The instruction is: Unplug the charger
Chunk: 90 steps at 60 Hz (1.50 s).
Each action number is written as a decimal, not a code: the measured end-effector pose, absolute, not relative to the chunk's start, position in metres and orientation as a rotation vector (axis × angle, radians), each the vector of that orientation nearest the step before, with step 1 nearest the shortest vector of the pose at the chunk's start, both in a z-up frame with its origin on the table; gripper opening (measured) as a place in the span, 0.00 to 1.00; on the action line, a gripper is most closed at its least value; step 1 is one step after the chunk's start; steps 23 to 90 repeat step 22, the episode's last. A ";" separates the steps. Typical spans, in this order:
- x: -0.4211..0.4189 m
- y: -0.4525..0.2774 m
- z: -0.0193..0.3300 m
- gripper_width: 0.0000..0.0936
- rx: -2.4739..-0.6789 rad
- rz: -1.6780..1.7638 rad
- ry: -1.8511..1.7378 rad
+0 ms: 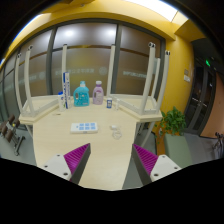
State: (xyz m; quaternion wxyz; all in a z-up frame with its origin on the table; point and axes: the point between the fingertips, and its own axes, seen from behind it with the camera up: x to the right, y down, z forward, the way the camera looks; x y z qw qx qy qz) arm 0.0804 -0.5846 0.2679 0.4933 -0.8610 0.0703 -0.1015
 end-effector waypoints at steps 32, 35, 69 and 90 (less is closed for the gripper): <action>0.071 -0.624 0.284 0.91 -2.080 -0.271 0.140; 0.071 -0.624 0.284 0.91 -2.080 -0.271 0.140; 0.071 -0.624 0.284 0.91 -2.080 -0.271 0.140; 0.071 -0.624 0.284 0.91 -2.080 -0.271 0.140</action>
